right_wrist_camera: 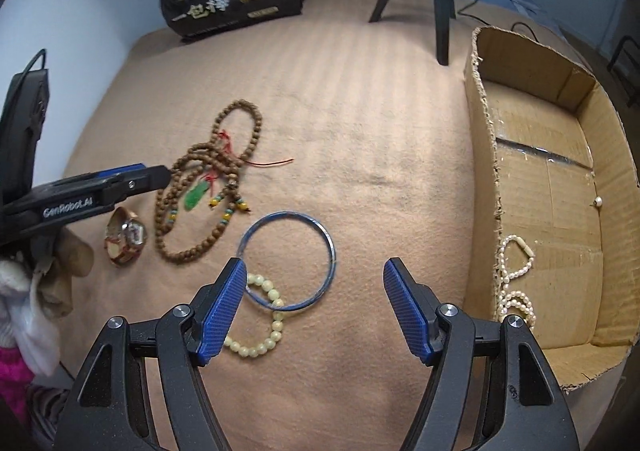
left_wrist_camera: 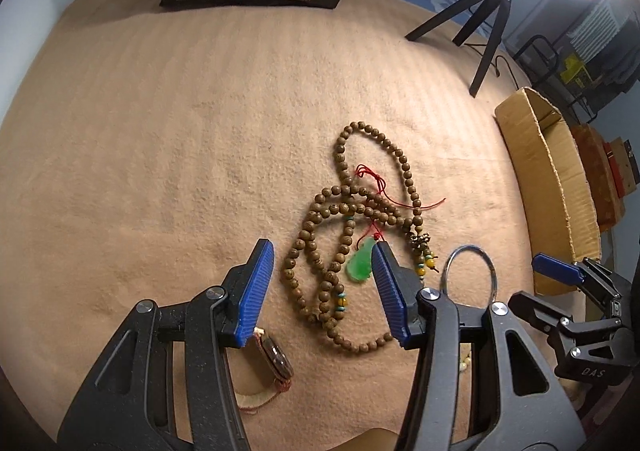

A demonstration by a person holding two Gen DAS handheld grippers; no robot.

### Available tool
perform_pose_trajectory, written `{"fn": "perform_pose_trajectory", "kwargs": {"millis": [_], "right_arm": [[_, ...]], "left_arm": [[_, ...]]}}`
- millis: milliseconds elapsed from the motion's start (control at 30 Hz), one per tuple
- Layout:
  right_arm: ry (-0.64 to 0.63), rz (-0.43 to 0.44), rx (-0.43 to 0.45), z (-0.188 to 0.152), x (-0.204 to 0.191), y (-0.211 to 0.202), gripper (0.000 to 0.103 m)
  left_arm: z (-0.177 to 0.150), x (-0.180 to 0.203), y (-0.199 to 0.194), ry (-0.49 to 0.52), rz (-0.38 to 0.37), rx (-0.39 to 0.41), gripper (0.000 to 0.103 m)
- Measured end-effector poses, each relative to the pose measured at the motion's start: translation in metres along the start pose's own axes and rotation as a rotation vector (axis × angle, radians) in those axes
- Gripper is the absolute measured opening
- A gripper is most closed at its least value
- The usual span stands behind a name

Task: Organize jewelry
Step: 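Close the left gripper on the wooden bead mala while the right gripper grasps the blue bangle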

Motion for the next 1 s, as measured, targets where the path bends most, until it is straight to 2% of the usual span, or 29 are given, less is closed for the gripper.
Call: {"fn": "perform_pose_trajectory", "kwargs": {"millis": [200,367,600,667,700,900,1000], "right_arm": [[0.033,0.002,0.01,0.007,0.0,0.003,0.071],[0.03,0.042,0.036,0.012,-0.009,-0.001,0.071],[0.06,0.055,-0.015,0.006,-0.015,0.013,0.07],[0.082,0.046,-0.026,0.005,-0.013,0.016,0.059],[0.09,0.043,-0.03,0.004,-0.011,0.018,0.058],[0.133,0.082,-0.02,0.005,-0.012,0.021,0.058],[0.119,0.07,-0.026,0.006,-0.015,0.023,0.061]], "left_arm": [[0.002,0.004,0.009,0.009,0.008,-0.007,0.052],[0.002,0.005,0.012,0.017,0.019,-0.006,0.052],[0.001,0.003,0.019,0.018,0.045,-0.011,0.052],[0.002,0.003,0.02,0.021,0.047,-0.013,0.052],[0.002,0.003,0.02,0.021,0.047,-0.013,0.052],[0.0,0.005,0.024,0.033,0.052,-0.022,0.052],[0.0,0.005,0.026,0.028,0.05,-0.024,0.052]]}}
Point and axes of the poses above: each gripper's, at about its wrist camera, not at the fingertips, and y roughly the way its jaws point, x to its right, z to its top, the point moved 6 cm from there along y, roughly the way its jaws point, and after that the axes turned 13 degrees about -y, right-handed, at the moved point
